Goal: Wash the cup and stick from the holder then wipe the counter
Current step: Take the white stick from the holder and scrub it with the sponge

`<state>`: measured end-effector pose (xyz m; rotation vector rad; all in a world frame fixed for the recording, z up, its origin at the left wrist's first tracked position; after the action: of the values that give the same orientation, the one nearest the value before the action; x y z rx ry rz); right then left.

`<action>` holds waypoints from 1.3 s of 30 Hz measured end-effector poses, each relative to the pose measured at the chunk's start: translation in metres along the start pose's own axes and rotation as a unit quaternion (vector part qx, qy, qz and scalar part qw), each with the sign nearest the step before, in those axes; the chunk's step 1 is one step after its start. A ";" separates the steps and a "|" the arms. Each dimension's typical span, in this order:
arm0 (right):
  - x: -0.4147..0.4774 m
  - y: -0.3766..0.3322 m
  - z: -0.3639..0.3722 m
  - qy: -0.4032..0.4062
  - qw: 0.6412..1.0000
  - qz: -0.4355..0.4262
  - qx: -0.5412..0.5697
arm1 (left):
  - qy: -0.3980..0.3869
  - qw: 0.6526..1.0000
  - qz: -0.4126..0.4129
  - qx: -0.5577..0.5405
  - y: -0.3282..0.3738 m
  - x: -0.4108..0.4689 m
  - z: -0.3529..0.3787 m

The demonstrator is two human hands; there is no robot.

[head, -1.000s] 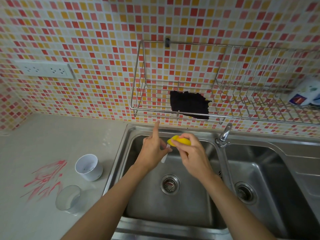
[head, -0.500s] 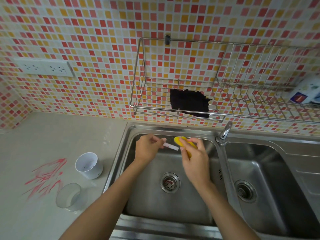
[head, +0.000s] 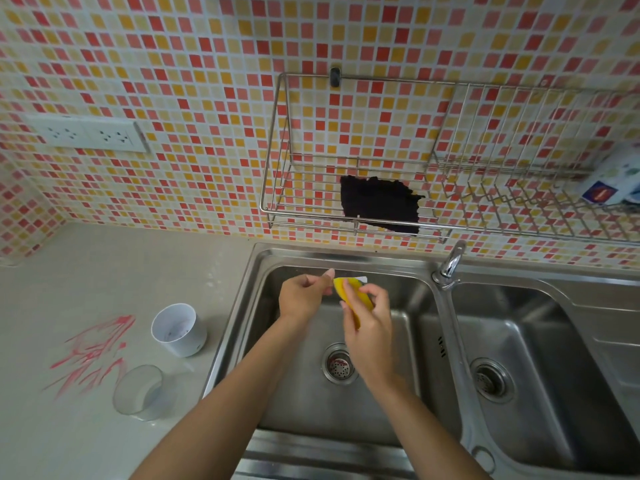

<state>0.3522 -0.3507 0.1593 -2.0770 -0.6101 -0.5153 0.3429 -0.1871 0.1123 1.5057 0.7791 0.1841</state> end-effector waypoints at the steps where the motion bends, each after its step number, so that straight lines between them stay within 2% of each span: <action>1: 0.003 0.005 -0.001 0.001 1.000 0.010 -0.009 | -0.003 1.000 -0.005 -0.004 -0.001 -0.002 0.003; 3: 0.007 0.021 -0.007 0.020 0.997 0.067 -0.010 | -0.002 1.000 -0.019 -0.005 -0.005 -0.004 0.006; 4: 0.008 0.021 -0.006 0.016 0.997 0.069 -0.012 | -0.001 1.000 -0.024 -0.007 -0.007 -0.004 0.006; 7: 0.006 0.006 0.008 -0.039 0.999 -0.006 -0.030 | -0.005 1.000 -0.025 -0.016 -0.010 -0.005 0.009; 10: 0.009 0.023 -0.002 -0.001 0.998 0.053 -0.027 | 0.004 1.000 -0.017 0.005 -0.006 -0.006 0.007; 13: 0.007 0.008 0.008 -0.052 0.997 -0.020 -0.050 | -0.005 1.000 0.002 0.014 -0.001 -0.005 0.008; 15: 0.013 0.012 0.008 -0.056 0.996 -0.006 -0.064 | -0.012 0.999 0.005 0.036 0.001 -0.005 0.008; 19: 0.034 0.029 -0.004 -0.060 0.984 0.017 -0.167 | -0.026 0.998 0.015 0.051 0.006 -0.005 0.011; 23: 0.044 0.021 -0.008 -0.076 0.972 -0.067 -0.212 | -0.049 0.996 0.023 0.073 0.009 -0.005 0.010; 27: 0.058 0.030 -0.012 -0.124 0.962 -0.064 -0.233 | -0.090 0.970 0.168 0.150 0.031 -0.012 0.012; 30: 0.064 0.031 -0.012 -0.151 0.960 -0.067 -0.226 | -0.107 0.919 0.284 0.252 0.043 -0.020 0.018; 34: 0.068 0.028 -0.012 -0.164 0.961 -0.059 -0.216 | -0.069 0.862 0.404 0.298 0.063 -0.033 0.021; 37: 0.068 0.025 -0.008 -0.179 0.960 -0.059 -0.206 | -0.041 0.827 0.456 0.326 0.073 -0.040 0.023; 39: 0.069 0.027 -0.011 -0.164 0.967 -0.047 -0.190 | -0.038 0.841 0.437 0.318 0.071 -0.036 0.021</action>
<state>0.4219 -0.3573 0.1869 -2.5355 -0.8575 -0.3625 0.3528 -0.2177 0.1882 2.4222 -0.0009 0.5817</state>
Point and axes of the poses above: each hand's wrist, its own x-axis towards the middle knuckle, its own z-axis out of the palm, y = z × x, the point moved 10 cm from there along x, towards the middle knuckle, and after that the axes turned 1 degree about x, right-handed, at the moved point
